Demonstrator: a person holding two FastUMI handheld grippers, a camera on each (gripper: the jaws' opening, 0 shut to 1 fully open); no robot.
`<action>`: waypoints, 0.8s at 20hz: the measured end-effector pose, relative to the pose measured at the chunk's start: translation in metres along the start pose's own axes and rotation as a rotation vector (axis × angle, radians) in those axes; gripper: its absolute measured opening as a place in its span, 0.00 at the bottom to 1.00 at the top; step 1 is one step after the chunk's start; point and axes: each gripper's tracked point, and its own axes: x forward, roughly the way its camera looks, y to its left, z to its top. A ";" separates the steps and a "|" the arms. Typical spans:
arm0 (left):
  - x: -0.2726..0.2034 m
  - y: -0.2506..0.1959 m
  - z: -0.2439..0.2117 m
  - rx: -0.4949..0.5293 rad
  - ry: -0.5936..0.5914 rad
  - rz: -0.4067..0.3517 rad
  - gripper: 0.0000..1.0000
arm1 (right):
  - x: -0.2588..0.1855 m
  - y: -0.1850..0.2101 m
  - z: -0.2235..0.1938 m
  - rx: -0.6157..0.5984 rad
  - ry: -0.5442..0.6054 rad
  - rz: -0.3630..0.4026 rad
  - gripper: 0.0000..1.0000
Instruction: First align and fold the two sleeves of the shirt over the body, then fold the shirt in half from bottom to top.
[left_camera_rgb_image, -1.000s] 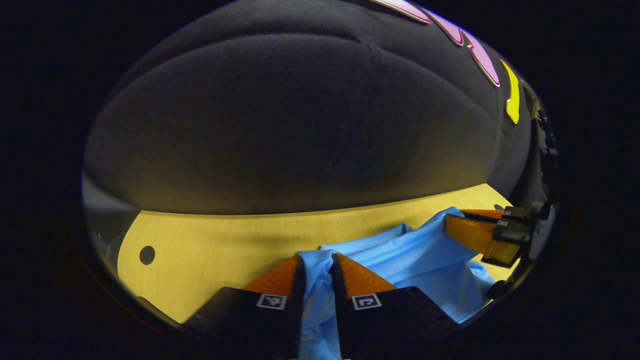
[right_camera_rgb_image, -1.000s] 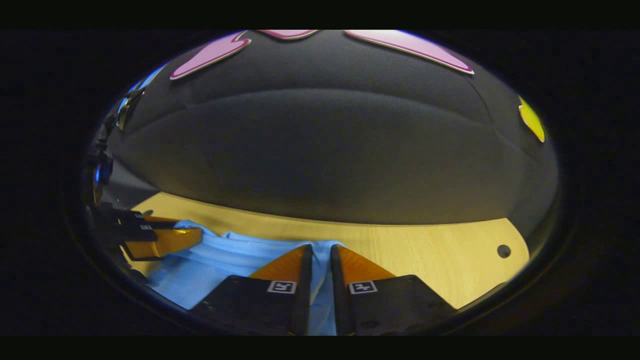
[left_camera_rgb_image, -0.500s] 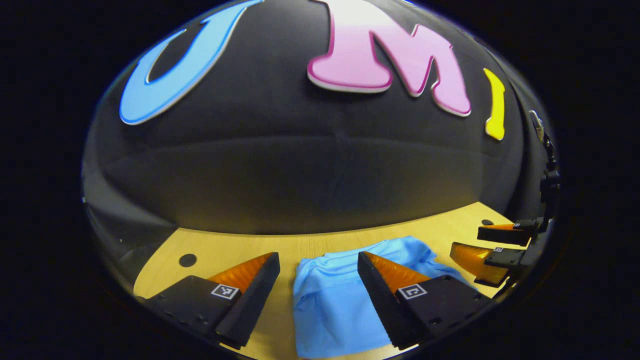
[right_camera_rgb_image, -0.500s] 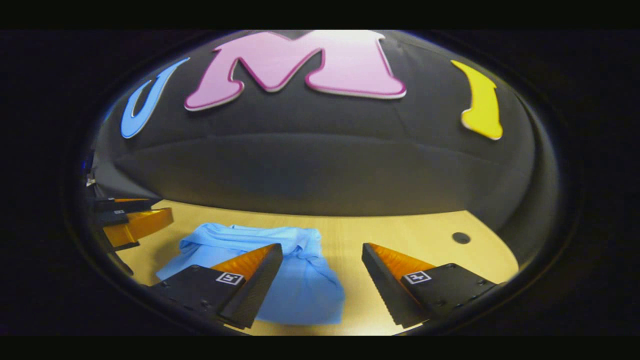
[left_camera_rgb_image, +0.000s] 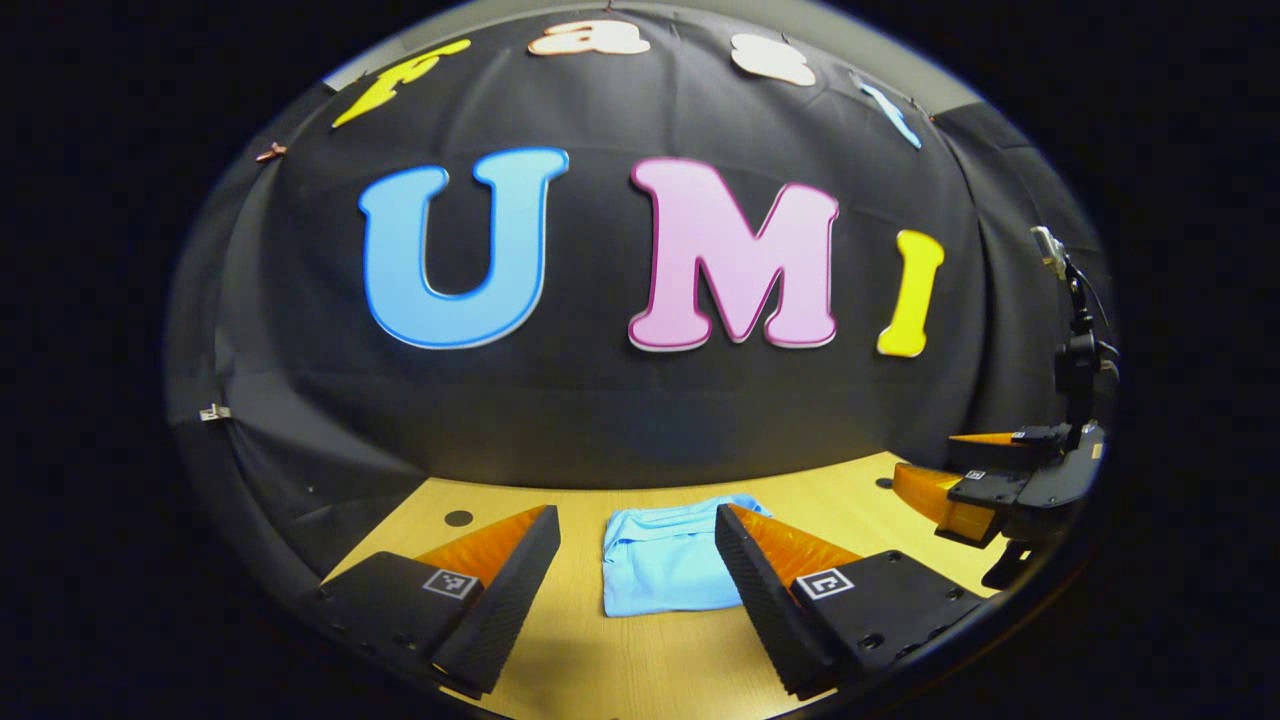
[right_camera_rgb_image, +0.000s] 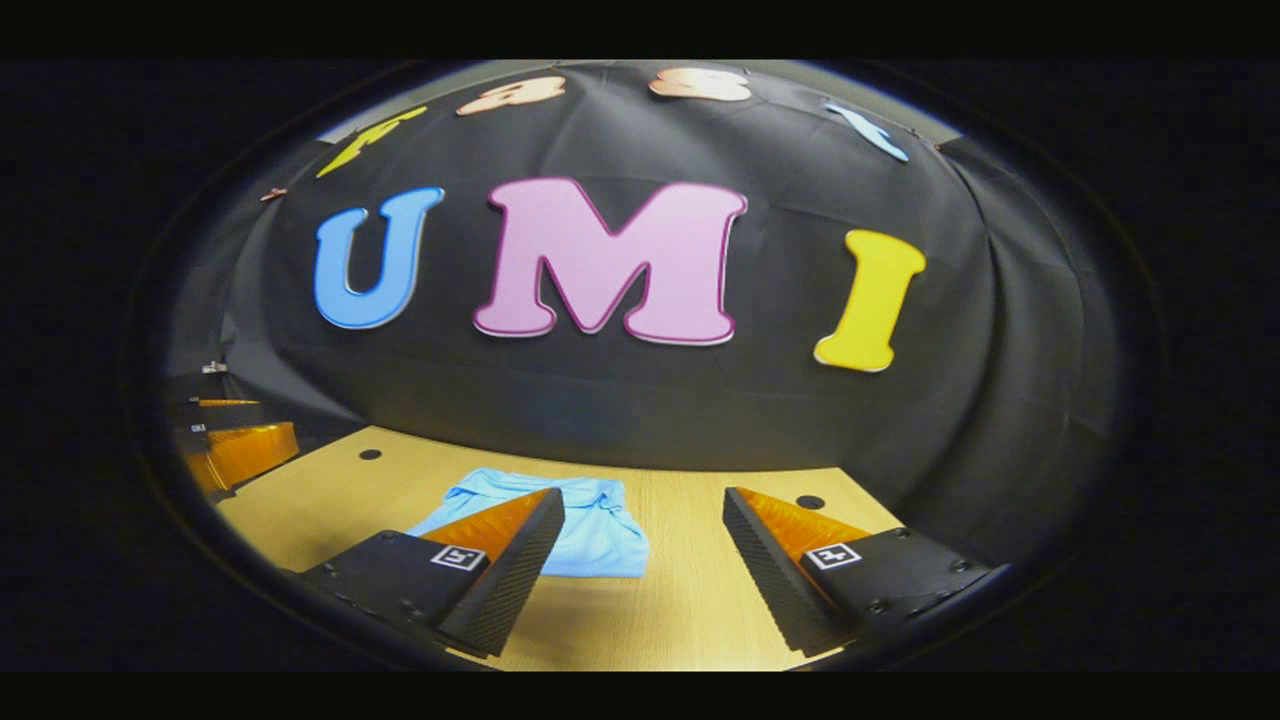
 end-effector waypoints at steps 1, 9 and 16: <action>-0.024 -0.002 0.007 0.005 -0.016 -0.003 1.00 | -0.024 0.003 0.013 -0.004 -0.031 0.003 0.99; -0.204 -0.014 0.061 -0.080 -0.154 -0.045 0.97 | -0.195 0.036 0.075 -0.022 -0.181 0.117 0.97; -0.296 -0.031 0.051 -0.052 -0.180 -0.027 0.97 | -0.283 0.028 0.083 0.014 -0.204 0.100 0.96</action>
